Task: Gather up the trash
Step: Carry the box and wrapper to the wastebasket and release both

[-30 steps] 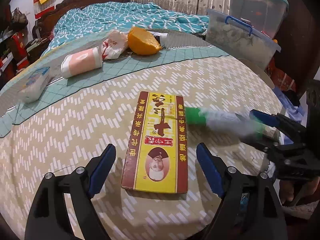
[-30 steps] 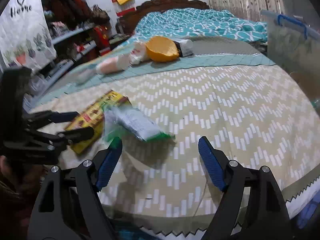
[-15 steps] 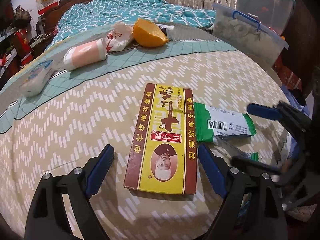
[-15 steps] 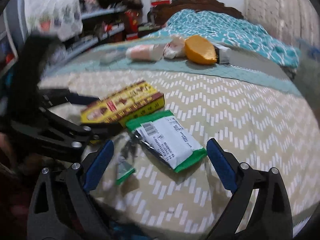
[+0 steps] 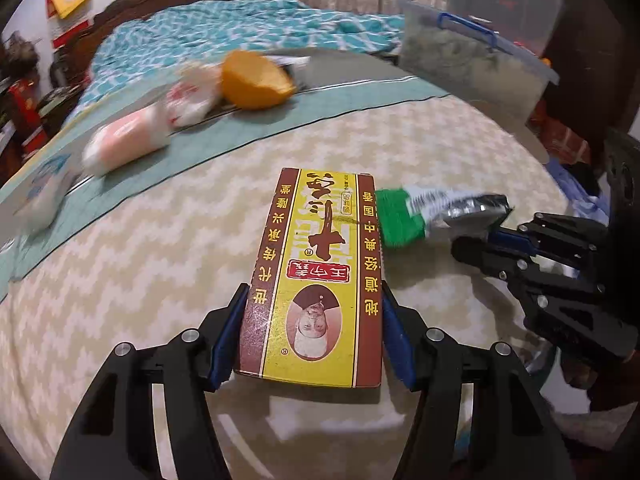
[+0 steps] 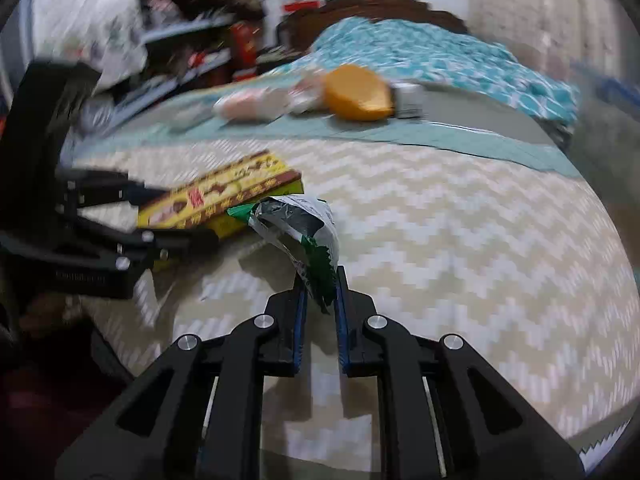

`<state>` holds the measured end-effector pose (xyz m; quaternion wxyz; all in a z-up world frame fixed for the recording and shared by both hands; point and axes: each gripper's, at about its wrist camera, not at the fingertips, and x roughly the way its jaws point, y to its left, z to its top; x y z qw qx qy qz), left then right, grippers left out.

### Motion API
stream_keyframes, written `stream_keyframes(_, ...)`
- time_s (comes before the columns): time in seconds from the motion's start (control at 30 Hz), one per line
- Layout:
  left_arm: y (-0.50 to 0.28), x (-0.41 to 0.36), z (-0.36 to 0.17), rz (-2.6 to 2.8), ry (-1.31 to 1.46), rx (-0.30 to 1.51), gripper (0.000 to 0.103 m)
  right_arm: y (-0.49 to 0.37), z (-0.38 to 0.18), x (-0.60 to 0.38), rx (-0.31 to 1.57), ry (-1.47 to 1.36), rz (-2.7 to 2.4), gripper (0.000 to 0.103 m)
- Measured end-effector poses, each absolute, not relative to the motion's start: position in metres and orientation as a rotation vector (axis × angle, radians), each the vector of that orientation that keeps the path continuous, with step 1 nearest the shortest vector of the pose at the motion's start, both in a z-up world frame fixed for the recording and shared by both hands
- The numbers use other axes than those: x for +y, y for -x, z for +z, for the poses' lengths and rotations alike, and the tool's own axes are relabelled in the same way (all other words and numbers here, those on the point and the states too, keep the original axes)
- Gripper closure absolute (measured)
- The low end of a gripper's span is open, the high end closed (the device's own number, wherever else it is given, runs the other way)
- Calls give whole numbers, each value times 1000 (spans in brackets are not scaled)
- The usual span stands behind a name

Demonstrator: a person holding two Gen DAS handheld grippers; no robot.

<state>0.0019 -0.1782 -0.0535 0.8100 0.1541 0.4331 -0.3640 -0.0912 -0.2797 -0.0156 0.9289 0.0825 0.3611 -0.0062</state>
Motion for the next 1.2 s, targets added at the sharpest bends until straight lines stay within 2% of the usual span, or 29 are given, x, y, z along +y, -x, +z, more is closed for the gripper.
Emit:
stream_keyframes(0.33, -13, -295, -49, -1011, -322, 989, 45, 133, -10, -391, 638, -365, -306, 88)
stream_keyframes(0.63, -8, -450, -54, -1183, -403, 1010, 45, 195, -24, -521, 530, -615, -608, 88)
stream_keyframes(0.83, -8, -537, -54, -1240, -424, 1024, 45, 193, -26, -573, 537, -656, -673, 88)
stream_keyframes(0.93, -5, -570, -56, -1248, -448, 1029, 44, 193, -27, -588, 558, -675, -669, 84)
stream_keyframes(0.97, -5, -578, -58, -1249, -451, 1035, 38, 192, -26, -591, 564, -670, -685, 84)
stream_keyframes(1.0, -6, -586, -60, -1239, -456, 1044, 23, 192, -26, -595, 572, -667, -711, 73)
stream_keyframes(1.03, -7, -591, -60, -1224, -450, 1044, 19, 194, -26, -596, 564, -674, -714, 63)
stream_keyframes(1.07, -9, -591, -58, -1216, -437, 1040, 18, 198, -25, -595, 543, -680, -716, 38)
stream_keyframes(1.1, -11, -590, -55, -1221, -415, 1041, 18, 201, -23, -593, 517, -672, -727, 30)
stream_keyframes(1.2, -14, -578, -47, -1229, -375, 1055, 18, 206, -19, -586, 494, -642, -766, 30)
